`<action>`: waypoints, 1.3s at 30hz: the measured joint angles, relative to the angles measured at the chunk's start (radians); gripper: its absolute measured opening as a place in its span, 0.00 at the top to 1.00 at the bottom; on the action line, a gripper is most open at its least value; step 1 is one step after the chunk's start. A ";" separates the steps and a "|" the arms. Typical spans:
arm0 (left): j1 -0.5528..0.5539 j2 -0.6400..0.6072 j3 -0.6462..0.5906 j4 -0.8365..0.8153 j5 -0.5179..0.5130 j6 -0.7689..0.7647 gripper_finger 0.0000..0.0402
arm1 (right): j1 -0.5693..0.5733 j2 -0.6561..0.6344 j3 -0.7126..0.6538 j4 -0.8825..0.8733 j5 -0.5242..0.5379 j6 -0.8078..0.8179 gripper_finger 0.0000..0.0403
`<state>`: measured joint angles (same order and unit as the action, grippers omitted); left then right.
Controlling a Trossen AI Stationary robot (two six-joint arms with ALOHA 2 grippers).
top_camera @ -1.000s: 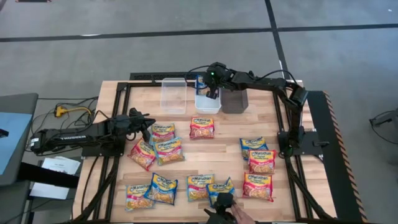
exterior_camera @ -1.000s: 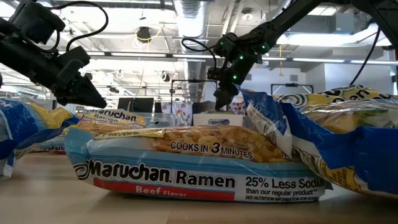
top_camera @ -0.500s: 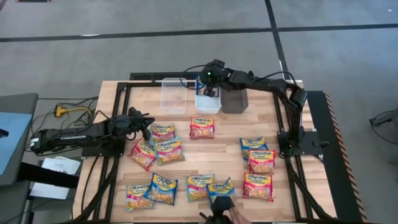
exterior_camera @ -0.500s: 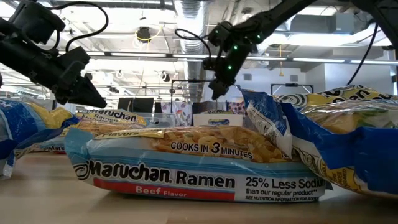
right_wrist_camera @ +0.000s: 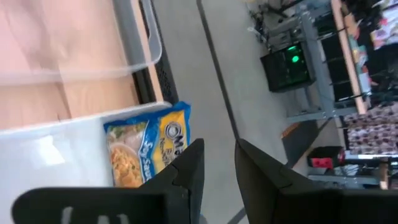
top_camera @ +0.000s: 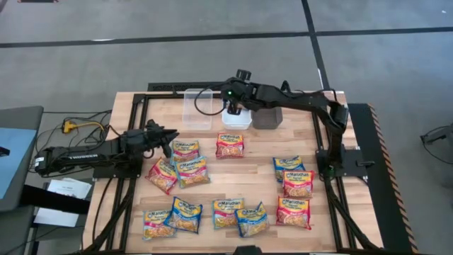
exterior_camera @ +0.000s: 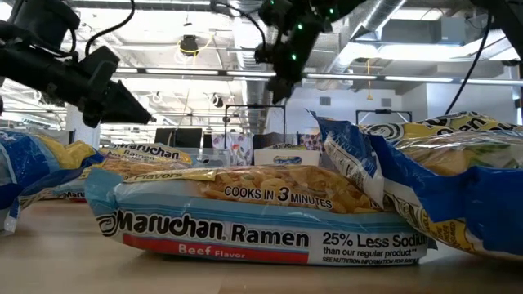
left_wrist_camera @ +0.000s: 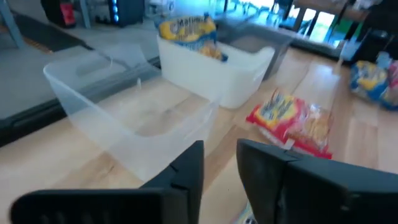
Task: Sort Maruchan noodles
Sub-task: Put the light blue noodle pack into the transparent black bin
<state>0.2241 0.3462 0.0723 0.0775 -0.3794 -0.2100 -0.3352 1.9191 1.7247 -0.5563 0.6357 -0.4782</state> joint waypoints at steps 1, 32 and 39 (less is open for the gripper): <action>0.000 0.000 0.000 0.028 0.000 0.000 0.76 | 0.007 -0.011 0.008 -0.024 0.000 0.000 0.72; 0.000 0.000 0.396 -0.367 0.270 -0.064 0.62 | 0.205 -0.437 0.049 -0.041 0.043 0.123 0.72; 0.000 0.017 0.412 -0.393 0.397 -0.162 0.62 | 0.227 -0.424 0.049 -0.050 0.041 0.162 0.72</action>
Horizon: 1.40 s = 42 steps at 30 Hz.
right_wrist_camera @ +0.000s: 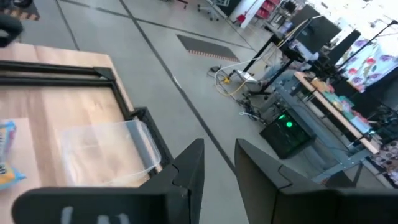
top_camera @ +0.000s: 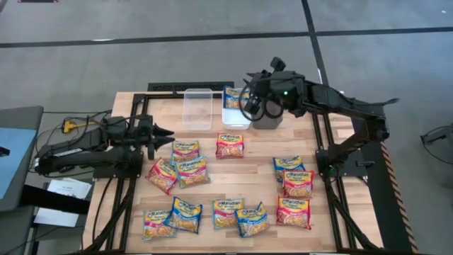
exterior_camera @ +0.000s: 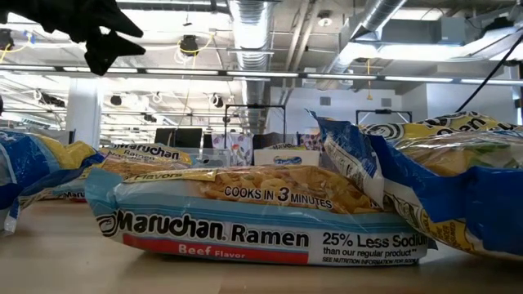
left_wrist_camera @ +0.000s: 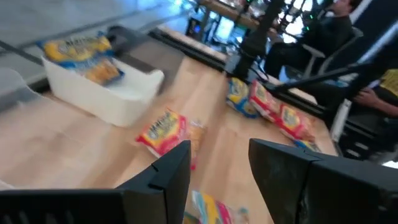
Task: Sort Maruchan noodles
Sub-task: Put the light blue noodle pack into the transparent black bin
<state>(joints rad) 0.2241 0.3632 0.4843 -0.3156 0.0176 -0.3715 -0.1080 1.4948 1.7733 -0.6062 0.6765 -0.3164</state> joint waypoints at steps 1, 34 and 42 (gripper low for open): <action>0.000 0.008 0.000 -0.010 0.004 -0.009 0.62 | 0.006 0.000 0.000 0.001 0.000 0.006 0.72; 0.000 0.633 0.000 0.110 0.167 -0.025 0.62 | 0.030 -0.002 0.000 -0.195 -0.001 0.220 0.72; -0.016 0.718 0.000 0.139 0.181 -0.034 0.62 | 0.030 -0.002 0.000 -0.234 -0.005 0.222 0.72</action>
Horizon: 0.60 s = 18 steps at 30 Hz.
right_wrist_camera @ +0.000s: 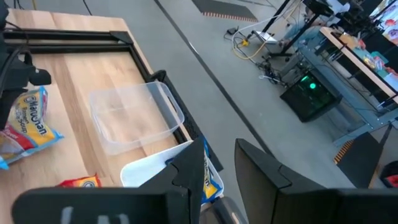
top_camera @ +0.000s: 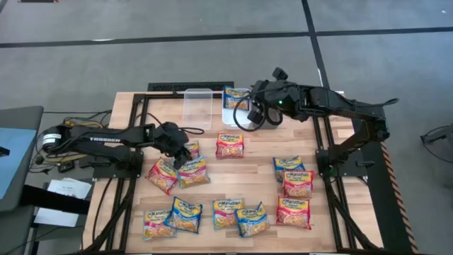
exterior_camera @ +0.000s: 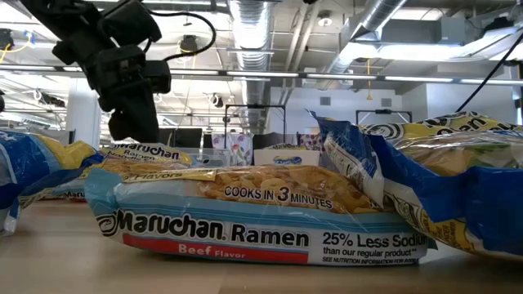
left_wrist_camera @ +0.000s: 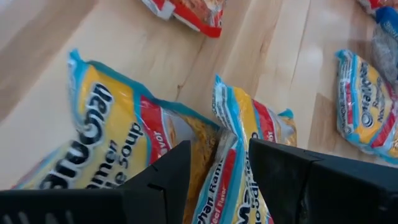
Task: Sort Maruchan noodles
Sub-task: Put the light blue noodle pack into the transparent black bin
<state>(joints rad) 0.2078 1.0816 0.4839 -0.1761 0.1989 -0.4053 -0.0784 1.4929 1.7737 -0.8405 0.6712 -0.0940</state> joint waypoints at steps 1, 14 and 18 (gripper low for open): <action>-0.007 0.010 0.000 0.005 0.001 0.000 0.62 | 0.000 0.000 0.000 -0.001 -0.002 0.000 0.72; -0.060 0.066 -0.001 0.020 -0.028 -0.004 0.62 | 0.000 0.000 0.000 -0.001 -0.021 0.000 0.72; -0.067 0.066 -0.001 0.015 -0.028 -0.009 0.62 | 0.000 0.000 0.000 -0.001 -0.021 0.000 0.72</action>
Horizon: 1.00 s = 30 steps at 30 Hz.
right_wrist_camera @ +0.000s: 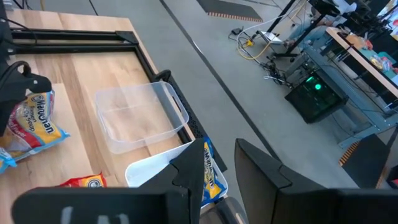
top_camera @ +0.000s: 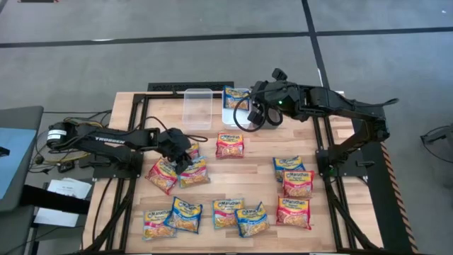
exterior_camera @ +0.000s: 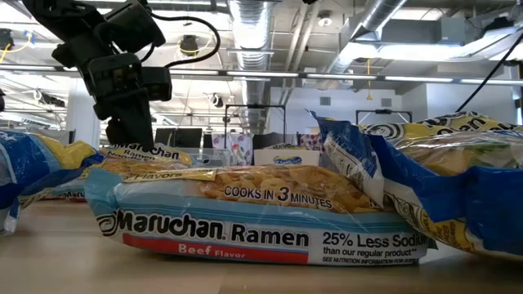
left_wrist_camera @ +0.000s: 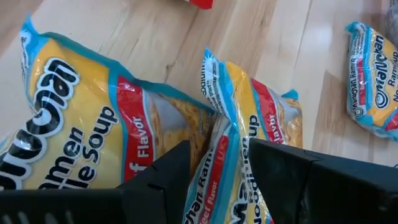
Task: Sort Maruchan noodles
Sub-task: Put the light blue noodle pack into the transparent black bin
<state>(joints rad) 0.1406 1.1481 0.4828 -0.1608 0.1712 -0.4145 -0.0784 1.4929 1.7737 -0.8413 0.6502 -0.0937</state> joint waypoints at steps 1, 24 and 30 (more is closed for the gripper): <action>-0.003 0.000 0.000 -0.005 -0.001 0.001 0.62 | 0.000 0.000 0.000 0.000 0.000 0.000 0.72; -0.030 0.031 0.000 -0.002 -0.029 -0.019 0.70 | 0.000 0.000 -0.001 0.000 0.000 0.017 0.72; -0.030 0.031 0.000 -0.002 -0.026 -0.015 0.83 | 0.000 0.000 -0.001 0.000 0.000 0.017 0.72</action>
<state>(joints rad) 0.1104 1.1786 0.4831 -0.1623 0.1452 -0.4297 -0.0788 1.4929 1.7729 -0.8413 0.6506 -0.0769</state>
